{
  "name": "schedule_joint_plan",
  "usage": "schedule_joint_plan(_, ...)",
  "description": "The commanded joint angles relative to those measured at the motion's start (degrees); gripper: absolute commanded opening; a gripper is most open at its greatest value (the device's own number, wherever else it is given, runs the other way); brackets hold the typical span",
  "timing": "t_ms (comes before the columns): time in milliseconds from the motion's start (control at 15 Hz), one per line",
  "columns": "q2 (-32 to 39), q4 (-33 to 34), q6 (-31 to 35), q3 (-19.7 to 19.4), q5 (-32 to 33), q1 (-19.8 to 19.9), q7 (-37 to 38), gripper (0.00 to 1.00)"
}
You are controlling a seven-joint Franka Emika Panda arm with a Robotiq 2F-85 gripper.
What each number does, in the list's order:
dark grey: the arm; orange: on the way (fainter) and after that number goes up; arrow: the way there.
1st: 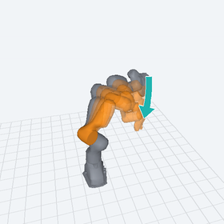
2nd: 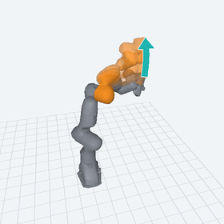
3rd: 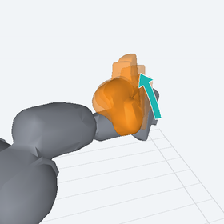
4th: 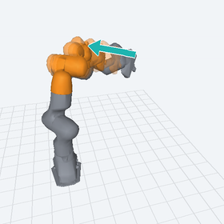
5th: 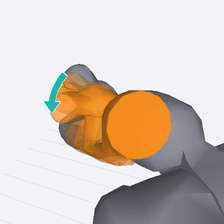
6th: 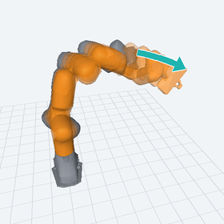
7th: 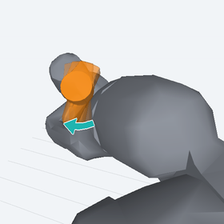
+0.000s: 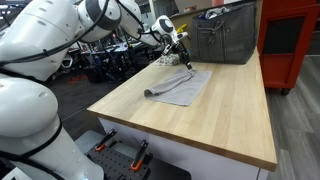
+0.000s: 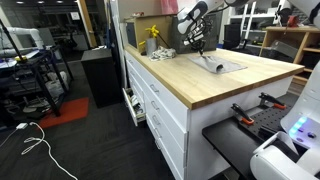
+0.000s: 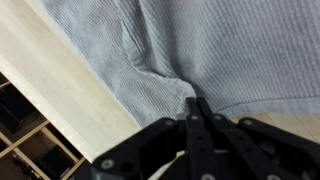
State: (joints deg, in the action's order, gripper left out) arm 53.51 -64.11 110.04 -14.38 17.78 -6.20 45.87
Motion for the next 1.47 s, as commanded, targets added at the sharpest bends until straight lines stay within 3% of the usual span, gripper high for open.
schedule_joint_plan(0,-1.3,0.8,-2.9,1.7,-2.2,1.1,-1.7,0.01)
schedule_joint_plan(200,-0.9,2.0,-4.4,1.7,-3.1,1.0,-0.8,0.01)
schedule_joint_plan(267,-0.9,2.0,-4.5,1.5,-3.0,0.9,-0.2,0.29)
schedule_joint_plan(333,-1.1,1.8,-4.4,1.2,-2.9,0.8,0.3,0.3)
schedule_joint_plan(733,-4.4,-3.4,-2.3,0.0,-2.8,1.8,4.0,0.75)
schedule_joint_plan(933,-7.7,-8.4,-1.1,1.3,-3.8,3.6,1.2,0.96)
schedule_joint_plan(1400,-19.1,-24.6,5.3,5.5,-8.9,7.5,-13.8,1.0)
